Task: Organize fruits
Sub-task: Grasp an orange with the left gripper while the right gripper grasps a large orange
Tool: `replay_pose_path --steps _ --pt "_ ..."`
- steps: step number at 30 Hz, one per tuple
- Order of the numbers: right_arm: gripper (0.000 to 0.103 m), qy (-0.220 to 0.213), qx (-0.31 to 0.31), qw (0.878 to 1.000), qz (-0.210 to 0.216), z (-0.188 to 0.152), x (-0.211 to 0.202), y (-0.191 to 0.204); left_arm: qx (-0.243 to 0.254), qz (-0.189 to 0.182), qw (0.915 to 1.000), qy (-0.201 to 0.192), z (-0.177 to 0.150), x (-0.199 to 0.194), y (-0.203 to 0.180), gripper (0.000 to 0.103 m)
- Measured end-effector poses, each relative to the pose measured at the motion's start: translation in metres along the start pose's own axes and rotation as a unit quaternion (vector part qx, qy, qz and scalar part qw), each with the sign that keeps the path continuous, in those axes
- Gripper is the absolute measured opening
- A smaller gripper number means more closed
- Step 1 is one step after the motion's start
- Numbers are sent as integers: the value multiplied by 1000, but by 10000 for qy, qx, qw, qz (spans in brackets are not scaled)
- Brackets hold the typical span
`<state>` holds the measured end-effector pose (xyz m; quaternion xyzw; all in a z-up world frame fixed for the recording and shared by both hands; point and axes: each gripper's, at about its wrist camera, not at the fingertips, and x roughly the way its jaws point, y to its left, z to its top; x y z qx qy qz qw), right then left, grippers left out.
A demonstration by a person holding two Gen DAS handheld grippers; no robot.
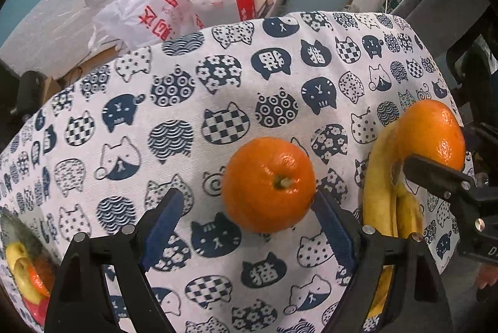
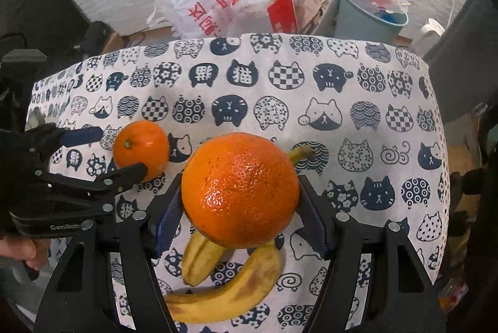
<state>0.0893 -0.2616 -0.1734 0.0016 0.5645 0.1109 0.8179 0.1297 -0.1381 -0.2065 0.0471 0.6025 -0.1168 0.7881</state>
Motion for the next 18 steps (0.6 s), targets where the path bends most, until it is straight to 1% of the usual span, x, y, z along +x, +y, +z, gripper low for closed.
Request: replay_pose_path --steps 5,9,11,12,13,18 --pt "69 53 70 10000 12 3 5 -2 33 -2 10000 78 7 11 -6 87" --pt "69 49 48 10000 24 4 5 -1 129 -40 9998 109 6 17 -9 86" --pt "69 52 52 10000 24 3 6 -1 154 -110 9997 122 4 18 -9 67" --pt "69 53 53 10000 23 3 6 -1 149 -182 9996 123 4 18 -8 67" --pt "69 55 48 10000 21 3 6 0 147 -175 9997 110 4 18 -8 67" --pt "69 39 -32 10000 30 3 4 6 227 19 9997 31 -4 13 -8 66"
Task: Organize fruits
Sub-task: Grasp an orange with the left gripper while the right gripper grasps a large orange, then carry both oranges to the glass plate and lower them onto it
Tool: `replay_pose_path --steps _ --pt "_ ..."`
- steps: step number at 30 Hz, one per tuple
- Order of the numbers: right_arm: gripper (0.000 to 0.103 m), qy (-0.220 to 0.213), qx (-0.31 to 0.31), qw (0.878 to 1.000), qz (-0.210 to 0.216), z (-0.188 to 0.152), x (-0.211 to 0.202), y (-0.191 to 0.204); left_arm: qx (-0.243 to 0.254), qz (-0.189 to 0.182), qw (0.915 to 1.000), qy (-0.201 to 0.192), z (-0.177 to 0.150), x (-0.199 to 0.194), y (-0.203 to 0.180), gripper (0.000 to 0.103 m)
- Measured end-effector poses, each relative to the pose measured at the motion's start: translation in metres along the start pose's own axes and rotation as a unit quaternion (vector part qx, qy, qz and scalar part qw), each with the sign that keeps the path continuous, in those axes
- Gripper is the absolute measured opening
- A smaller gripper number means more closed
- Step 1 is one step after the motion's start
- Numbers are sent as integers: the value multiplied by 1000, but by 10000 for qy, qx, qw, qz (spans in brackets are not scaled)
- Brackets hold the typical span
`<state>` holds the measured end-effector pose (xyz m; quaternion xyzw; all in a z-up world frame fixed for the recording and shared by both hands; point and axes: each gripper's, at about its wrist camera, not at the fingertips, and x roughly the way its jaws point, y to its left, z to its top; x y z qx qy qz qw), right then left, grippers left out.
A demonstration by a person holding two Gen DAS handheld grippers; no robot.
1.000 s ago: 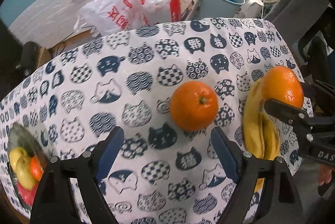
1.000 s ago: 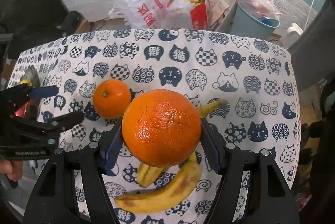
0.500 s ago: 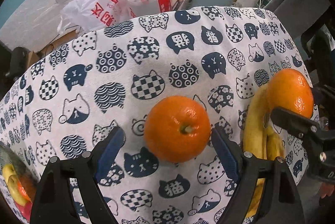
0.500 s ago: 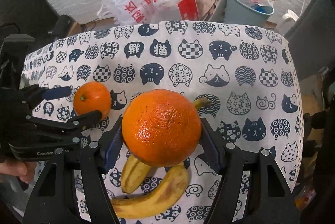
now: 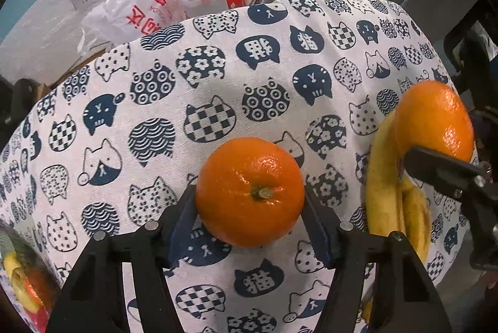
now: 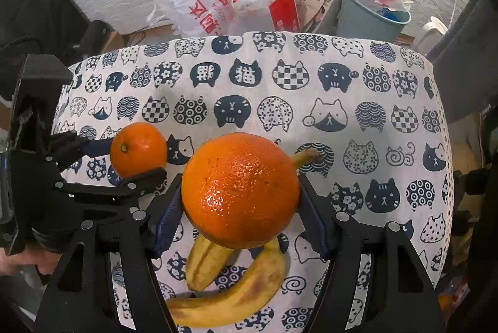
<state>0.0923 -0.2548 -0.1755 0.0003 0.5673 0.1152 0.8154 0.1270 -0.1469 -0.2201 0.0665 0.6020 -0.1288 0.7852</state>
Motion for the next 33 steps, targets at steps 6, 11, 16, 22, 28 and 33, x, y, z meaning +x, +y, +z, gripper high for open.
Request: replay_pose_path --steps 6,11,16,22,28,33 --pt "69 -75 -109 9999 1 1 -6 7 -71 50 9999 -97 -11 -15 9 66" --pt "69 -151 -181 9997 4 3 -14 14 -144 42 9996 -249 -15 -34 13 66" --pt "69 -232 -275 9994 8 6 -22 23 -100 102 9991 -398 -22 -56 12 66" --pt "69 -353 -409 9985 45 10 -33 37 -218 47 9986 -487 -26 -74 23 66" --pt "69 -442 -576 9973 116 15 -39 56 -366 54 9976 -581 -41 -97 36 66" --pt "69 -478 -717 9960 231 18 -42 79 -630 48 9961 -611 -57 -114 56 66"
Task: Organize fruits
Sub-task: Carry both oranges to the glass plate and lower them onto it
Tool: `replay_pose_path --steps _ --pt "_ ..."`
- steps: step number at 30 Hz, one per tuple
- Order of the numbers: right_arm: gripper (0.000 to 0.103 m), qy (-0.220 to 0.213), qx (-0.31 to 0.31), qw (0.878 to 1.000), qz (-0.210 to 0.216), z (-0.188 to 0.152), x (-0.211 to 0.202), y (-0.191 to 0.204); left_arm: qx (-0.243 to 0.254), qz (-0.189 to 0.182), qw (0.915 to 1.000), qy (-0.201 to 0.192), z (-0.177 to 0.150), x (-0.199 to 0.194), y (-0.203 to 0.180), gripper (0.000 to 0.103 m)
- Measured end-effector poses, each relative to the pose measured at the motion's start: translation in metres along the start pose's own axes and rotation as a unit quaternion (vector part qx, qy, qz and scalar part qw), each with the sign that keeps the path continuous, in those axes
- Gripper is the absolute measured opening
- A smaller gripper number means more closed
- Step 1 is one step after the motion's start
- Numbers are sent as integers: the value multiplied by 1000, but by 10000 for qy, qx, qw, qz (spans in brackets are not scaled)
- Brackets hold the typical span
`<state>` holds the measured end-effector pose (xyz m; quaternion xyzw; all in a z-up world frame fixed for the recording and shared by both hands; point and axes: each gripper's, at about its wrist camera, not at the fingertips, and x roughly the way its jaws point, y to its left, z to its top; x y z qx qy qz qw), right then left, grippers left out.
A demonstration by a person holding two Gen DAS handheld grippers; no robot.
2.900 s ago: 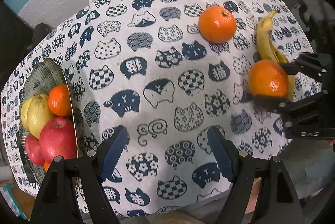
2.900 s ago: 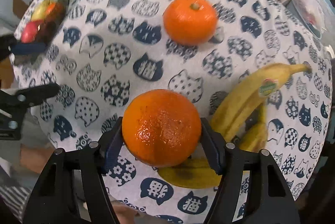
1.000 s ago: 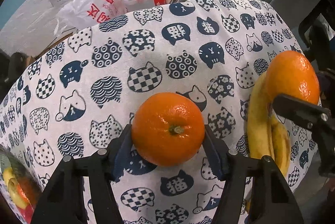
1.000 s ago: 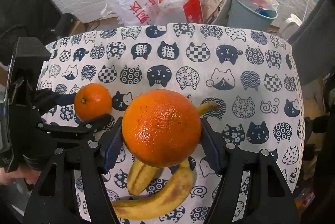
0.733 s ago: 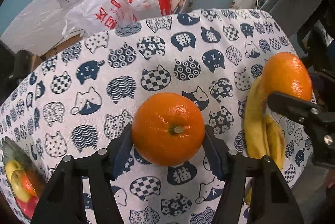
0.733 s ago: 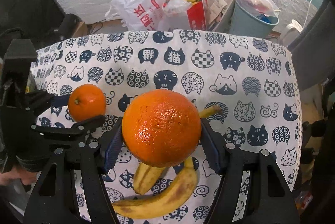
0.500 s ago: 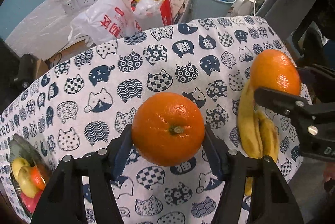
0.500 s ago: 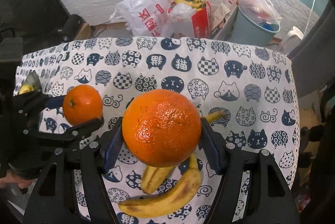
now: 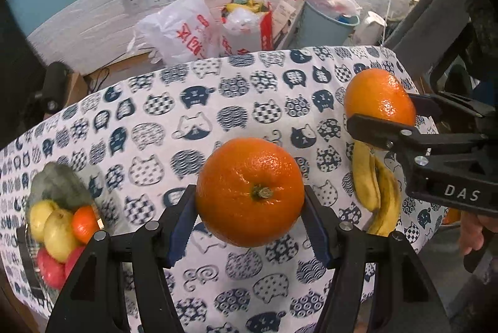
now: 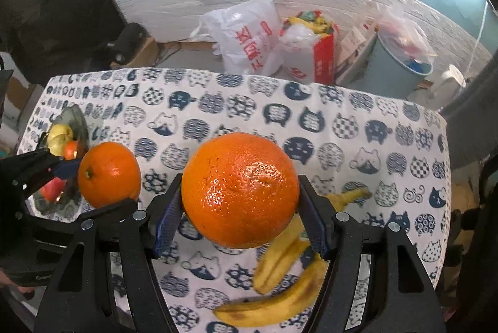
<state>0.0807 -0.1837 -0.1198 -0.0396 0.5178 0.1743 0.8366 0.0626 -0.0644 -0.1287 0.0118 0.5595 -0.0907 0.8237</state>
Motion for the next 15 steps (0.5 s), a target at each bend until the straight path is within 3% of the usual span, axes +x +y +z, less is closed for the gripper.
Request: replay_pose_path --steps 9,15 --pt "69 -31 -342 9990 291 14 2 55 -467 84 9987 -192 -22 -33 52 66" --pt "69 -30 -582 9970 500 25 7 94 -725 363 9964 -267 -40 -46 91 66"
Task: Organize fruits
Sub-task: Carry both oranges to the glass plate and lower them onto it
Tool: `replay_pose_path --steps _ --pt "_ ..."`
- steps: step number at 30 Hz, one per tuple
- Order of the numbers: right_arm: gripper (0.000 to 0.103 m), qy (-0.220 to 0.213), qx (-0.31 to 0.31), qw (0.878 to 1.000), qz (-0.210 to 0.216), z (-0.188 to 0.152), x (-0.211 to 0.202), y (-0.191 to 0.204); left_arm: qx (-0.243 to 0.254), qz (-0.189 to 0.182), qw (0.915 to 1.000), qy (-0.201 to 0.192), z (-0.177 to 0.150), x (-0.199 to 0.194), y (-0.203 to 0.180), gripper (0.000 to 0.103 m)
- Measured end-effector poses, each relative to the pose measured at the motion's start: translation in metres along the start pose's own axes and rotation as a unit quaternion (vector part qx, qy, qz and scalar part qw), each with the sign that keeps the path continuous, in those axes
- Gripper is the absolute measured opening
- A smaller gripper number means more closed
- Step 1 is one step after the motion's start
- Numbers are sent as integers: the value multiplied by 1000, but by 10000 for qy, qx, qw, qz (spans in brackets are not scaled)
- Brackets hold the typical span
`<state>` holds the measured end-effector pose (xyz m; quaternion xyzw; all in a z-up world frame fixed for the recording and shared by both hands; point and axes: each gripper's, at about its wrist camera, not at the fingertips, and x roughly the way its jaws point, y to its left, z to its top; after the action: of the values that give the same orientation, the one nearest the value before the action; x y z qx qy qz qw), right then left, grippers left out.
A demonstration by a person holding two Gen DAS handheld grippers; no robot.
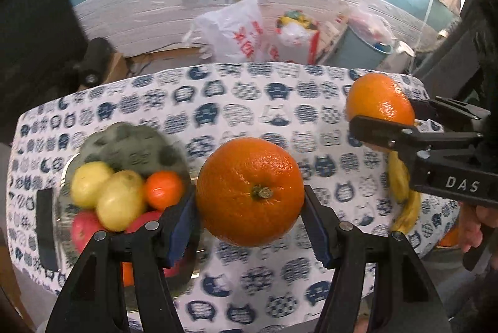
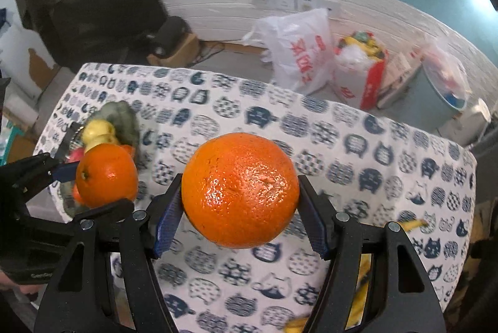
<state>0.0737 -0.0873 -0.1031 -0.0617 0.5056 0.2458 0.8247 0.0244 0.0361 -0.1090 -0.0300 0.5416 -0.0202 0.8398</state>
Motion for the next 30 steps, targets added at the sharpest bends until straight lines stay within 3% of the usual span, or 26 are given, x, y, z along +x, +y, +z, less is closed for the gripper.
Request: replay_pose_path --steps 14,30 --pt "69 170 -456 9981 365 23 35 74 -735 190 9971 -47 -24 -15 87 66" --pt "69 455 -880 9931 632 42 82 133 -1218 217 9918 331 -61 0 139 66"
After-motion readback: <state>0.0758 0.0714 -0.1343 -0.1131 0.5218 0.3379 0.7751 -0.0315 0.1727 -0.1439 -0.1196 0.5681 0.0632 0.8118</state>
